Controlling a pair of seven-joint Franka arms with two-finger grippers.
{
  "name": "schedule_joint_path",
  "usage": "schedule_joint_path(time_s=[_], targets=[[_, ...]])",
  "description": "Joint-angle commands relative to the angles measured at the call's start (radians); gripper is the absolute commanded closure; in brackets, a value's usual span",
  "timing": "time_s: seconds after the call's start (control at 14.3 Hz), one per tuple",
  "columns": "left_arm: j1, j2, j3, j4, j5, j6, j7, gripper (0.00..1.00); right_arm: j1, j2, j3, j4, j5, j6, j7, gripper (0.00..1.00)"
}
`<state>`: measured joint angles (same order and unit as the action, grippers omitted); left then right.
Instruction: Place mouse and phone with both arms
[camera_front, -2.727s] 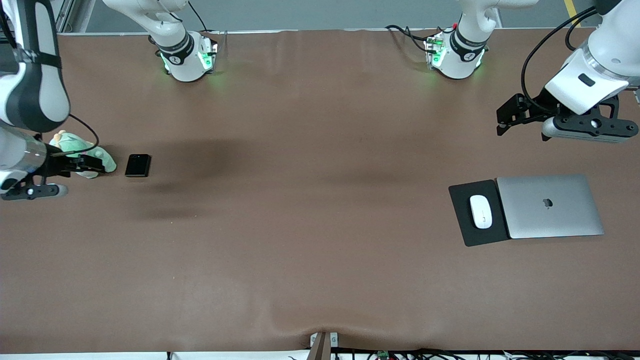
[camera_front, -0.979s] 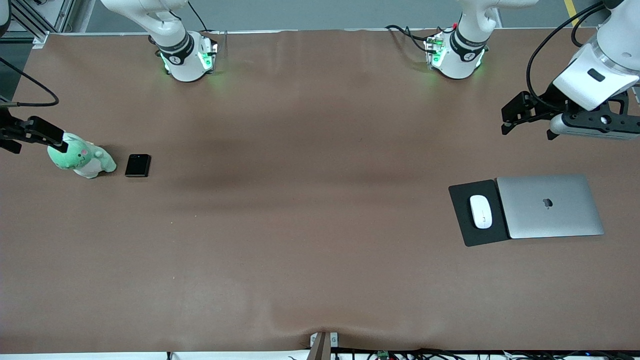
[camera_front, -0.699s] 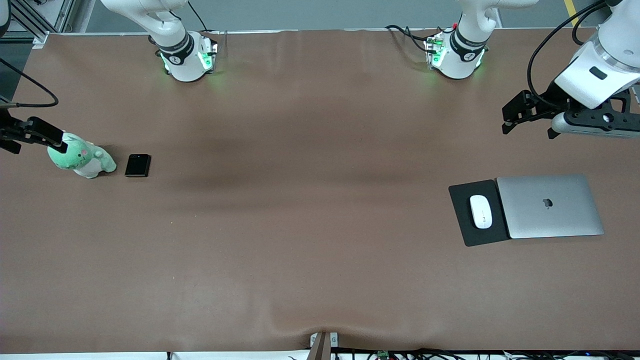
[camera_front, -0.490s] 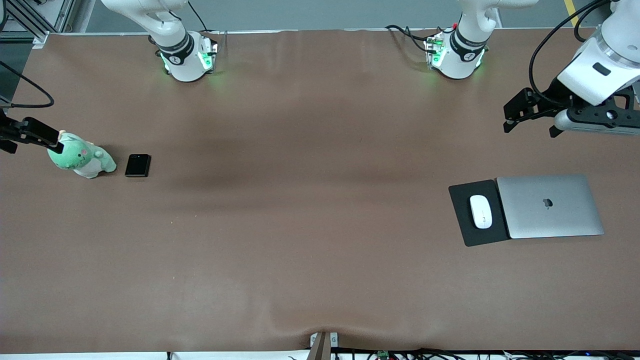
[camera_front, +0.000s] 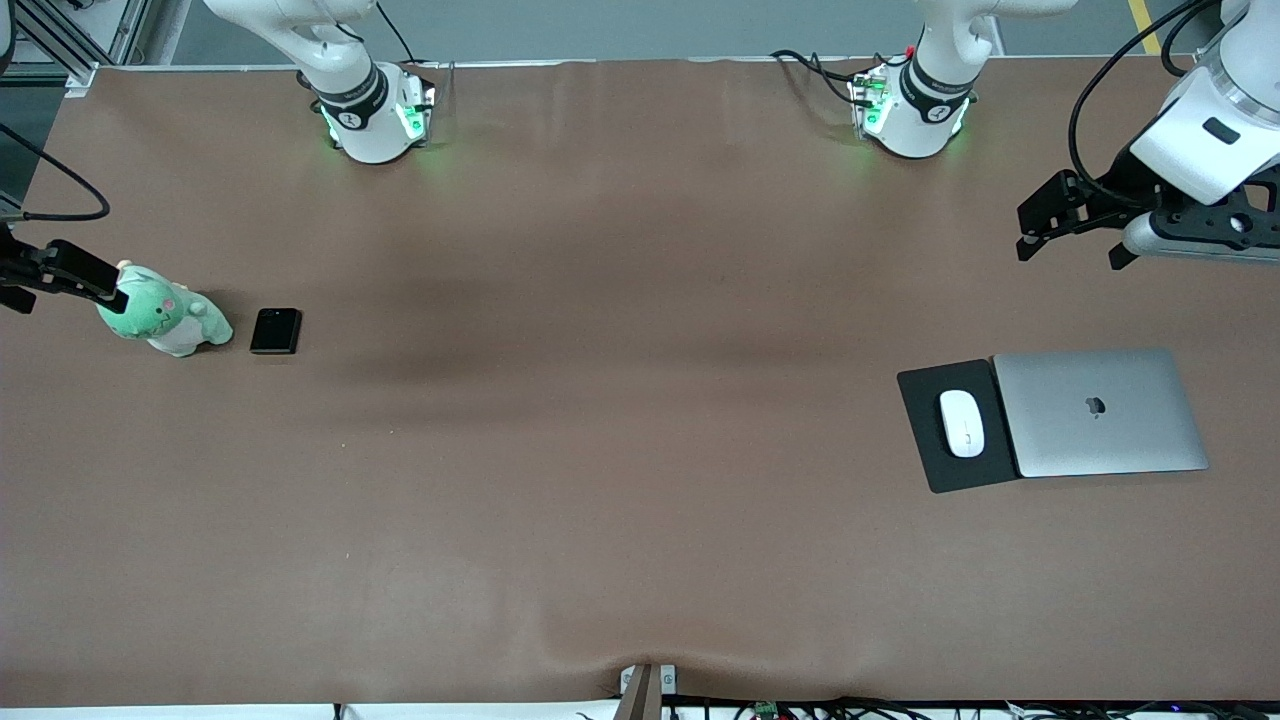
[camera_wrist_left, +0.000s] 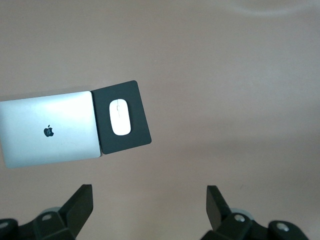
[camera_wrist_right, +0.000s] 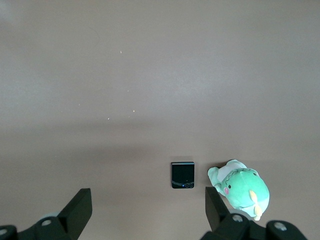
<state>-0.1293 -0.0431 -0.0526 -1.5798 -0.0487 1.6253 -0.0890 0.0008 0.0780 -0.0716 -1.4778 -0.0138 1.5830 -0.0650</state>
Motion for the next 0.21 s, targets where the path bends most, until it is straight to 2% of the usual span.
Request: schedule_joint_path(time_s=[0.0, 0.14], targets=[[0.005, -0.003, 0.004, 0.007, -0.007, -0.021, 0.000, 0.00, -0.021, -0.010, 0.019, -0.012, 0.002, 0.009, 0.014, 0.00], [0.010, -0.001, 0.000, 0.007, -0.007, -0.021, 0.002, 0.00, -0.021, -0.010, 0.019, -0.012, 0.002, 0.009, 0.013, 0.00]])
